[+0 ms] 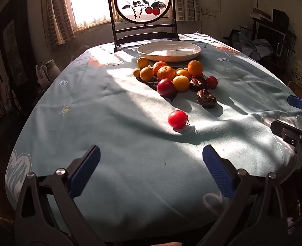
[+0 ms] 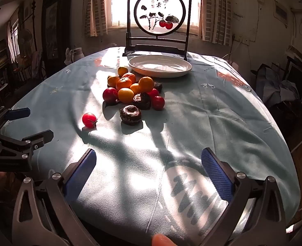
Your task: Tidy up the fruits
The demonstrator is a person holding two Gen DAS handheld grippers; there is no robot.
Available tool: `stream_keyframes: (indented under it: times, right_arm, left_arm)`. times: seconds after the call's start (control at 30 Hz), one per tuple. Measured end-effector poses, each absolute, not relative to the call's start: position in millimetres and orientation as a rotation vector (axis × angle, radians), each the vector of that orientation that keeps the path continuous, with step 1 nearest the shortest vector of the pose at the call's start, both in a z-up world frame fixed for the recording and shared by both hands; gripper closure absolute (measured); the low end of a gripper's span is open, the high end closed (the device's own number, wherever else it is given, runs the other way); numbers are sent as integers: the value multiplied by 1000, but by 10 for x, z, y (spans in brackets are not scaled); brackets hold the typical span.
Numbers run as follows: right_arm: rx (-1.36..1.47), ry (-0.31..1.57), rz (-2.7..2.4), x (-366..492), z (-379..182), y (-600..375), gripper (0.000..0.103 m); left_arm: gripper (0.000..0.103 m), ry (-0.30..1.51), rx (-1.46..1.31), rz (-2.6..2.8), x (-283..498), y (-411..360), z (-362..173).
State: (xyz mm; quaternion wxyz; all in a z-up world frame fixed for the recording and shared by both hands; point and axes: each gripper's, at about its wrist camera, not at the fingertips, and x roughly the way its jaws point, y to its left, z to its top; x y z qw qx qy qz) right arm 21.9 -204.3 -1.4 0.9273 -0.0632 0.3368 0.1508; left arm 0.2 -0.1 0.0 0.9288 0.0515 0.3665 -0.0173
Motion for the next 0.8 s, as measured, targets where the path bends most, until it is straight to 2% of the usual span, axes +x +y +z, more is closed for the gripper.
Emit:
stream_keyframes:
  times: [0.8]
  right_arm:
    - [-132, 688, 310, 218, -23, -2032, 1]
  left_arm:
    - [2, 749, 116, -23, -23, 53, -12]
